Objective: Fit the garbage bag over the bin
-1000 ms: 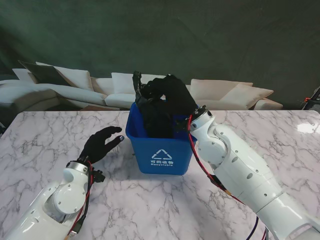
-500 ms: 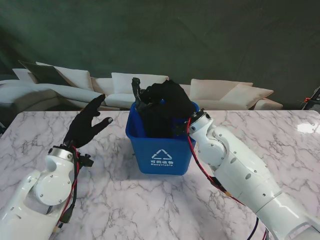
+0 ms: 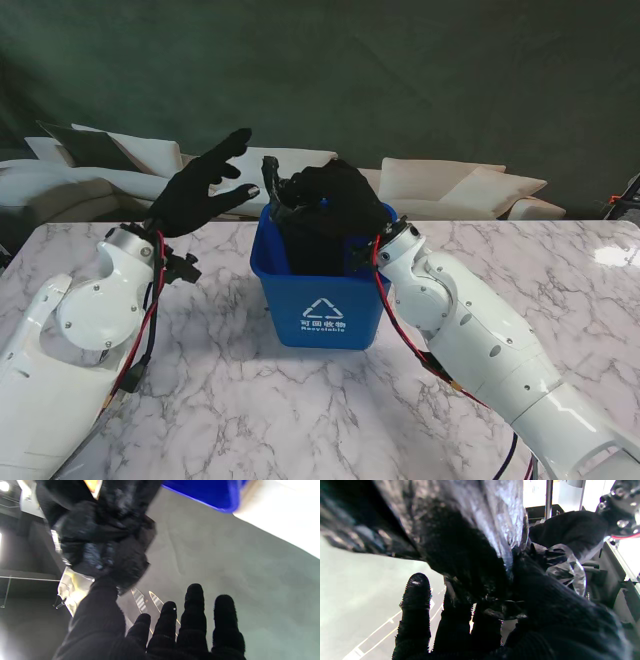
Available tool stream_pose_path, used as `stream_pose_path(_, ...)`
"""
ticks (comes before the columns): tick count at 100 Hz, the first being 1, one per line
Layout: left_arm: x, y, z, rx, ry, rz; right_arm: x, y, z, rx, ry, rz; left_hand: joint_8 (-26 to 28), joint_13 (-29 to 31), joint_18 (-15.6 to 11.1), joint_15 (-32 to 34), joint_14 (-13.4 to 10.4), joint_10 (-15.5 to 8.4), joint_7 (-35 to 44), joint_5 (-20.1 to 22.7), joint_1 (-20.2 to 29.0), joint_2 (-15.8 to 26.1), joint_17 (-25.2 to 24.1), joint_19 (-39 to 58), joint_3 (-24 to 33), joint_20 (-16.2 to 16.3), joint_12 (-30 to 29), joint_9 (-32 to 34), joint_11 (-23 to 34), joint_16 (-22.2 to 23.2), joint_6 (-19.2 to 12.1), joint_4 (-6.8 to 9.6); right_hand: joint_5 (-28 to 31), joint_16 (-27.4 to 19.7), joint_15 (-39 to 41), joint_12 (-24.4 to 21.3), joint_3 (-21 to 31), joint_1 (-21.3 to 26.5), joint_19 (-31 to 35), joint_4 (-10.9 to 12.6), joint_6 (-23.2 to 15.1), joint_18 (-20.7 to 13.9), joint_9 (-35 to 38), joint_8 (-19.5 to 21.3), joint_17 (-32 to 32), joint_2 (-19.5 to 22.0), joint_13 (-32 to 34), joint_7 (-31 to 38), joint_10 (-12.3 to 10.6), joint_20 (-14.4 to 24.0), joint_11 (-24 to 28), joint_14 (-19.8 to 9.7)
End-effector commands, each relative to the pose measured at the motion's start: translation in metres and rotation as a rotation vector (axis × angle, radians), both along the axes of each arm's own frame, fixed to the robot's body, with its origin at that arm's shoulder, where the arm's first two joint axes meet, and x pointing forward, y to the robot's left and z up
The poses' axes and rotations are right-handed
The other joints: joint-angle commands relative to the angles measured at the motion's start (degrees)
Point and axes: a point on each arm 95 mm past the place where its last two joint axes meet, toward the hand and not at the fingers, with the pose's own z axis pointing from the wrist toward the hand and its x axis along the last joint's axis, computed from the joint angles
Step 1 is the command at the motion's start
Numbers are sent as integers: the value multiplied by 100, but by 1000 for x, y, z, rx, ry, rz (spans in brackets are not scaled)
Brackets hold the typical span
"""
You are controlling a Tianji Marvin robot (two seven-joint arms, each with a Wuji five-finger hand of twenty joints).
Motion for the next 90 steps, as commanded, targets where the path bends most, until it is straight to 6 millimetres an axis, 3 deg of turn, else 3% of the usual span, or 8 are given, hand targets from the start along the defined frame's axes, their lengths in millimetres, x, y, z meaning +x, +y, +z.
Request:
stream_pose_path(1, 1, -8, 8, 31, -3, -30, 0, 0, -5, -6, 9, -1, 35, 133, -29, 113, -181, -29, -52, -158, -231, -208, 31, 50, -49, 166, 98, 45, 71, 101, 126, -37, -1, -50, -76, -28, 91, 291, -82, 37, -454, -7, -11, -1, -69, 343, 17, 185, -67, 10, -90, -81)
stream_pose_path(16, 5, -11, 8, 50, 27, -56, 0, -1, -5, -6, 8, -4, 90, 324, 56, 167, -146, -62, 157, 394, -483, -656, 107, 59, -5, 193, 173, 428, 159, 172, 167, -38, 0, -50, -79, -25, 94, 293, -85, 36, -453, -7, -11, -1, -74, 345, 16, 184, -66, 8, -90, -75)
stream_pose_path(26, 5, -13, 7, 63, 21, -58, 0, -1, -5, -6, 7, -8, 907, 460, 3, 345, -194, -197, 1043, 936, -269, -605, 234, 279, 121, 327, 679, 702, 547, 395, -15, -23, 0, -50, -82, -25, 94, 295, -88, 36, -452, -9, -15, 0, -73, 344, 14, 183, -65, 7, -92, -81)
stream_pose_path(45, 4, -15, 6, 79, 3, -43, 1, -1, -6, -7, 9, -12, 2927, 1083, -106, 1495, -268, -423, 2862, 1153, 535, -656, 681, 1013, 378, 400, 2039, 1490, 1912, 1320, -166, 60, 0, -50, -84, -24, 93, 297, -103, 36, -452, 0, -16, 1, -91, 348, 9, 182, -66, 1, -94, -77)
stream_pose_path(50, 4, -15, 6, 80, 4, -41, 1, -2, -5, -12, 3, -15, 3180, 1250, -104, 1803, -270, -430, 3298, 1170, 916, -769, 815, 1229, 454, 361, 3270, 1867, 1831, 1530, -250, 67, 0, -49, -82, -23, 91, 296, -107, 36, -451, 5, -19, 1, -97, 349, 14, 182, -56, -1, -94, -76)
stream_pose_path(59, 2, -13, 7, 78, -6, -31, 2, -2, -5, -17, -4, -20, 3120, 1548, -63, 2190, -255, -481, 4024, 1313, 1376, -746, 1063, 1505, 510, 331, 3989, 2570, 1488, 1659, -418, 103, 0, -48, -80, -22, 91, 297, -112, 36, -450, 9, -16, 2, -100, 348, 13, 182, -61, -3, -91, -72)
stream_pose_path(76, -1, -9, 13, 67, -48, -6, 3, -4, -6, -30, -7, -29, 2753, 1794, 8, 2279, -66, -365, 4301, 1874, 1584, -715, 1230, 1637, 531, 282, 3810, 2945, 1454, 1597, -700, 95, -40, -41, -68, 9, 53, 246, -120, 22, -399, 10, -20, -29, -114, 354, 0, 161, -55, -7, -54, -72)
stream_pose_path(90, -2, -7, 21, 78, -81, 3, 3, -4, -7, -39, 2, -44, 2482, 1783, -41, 2294, -63, -392, 4328, 2157, 1609, -740, 1220, 1643, 540, 244, 3850, 2984, 1436, 1585, -971, 124, -503, -56, -116, 7, -116, -419, -159, -17, 159, 21, -346, -569, -194, 216, -170, 153, -41, -24, -29, -72)
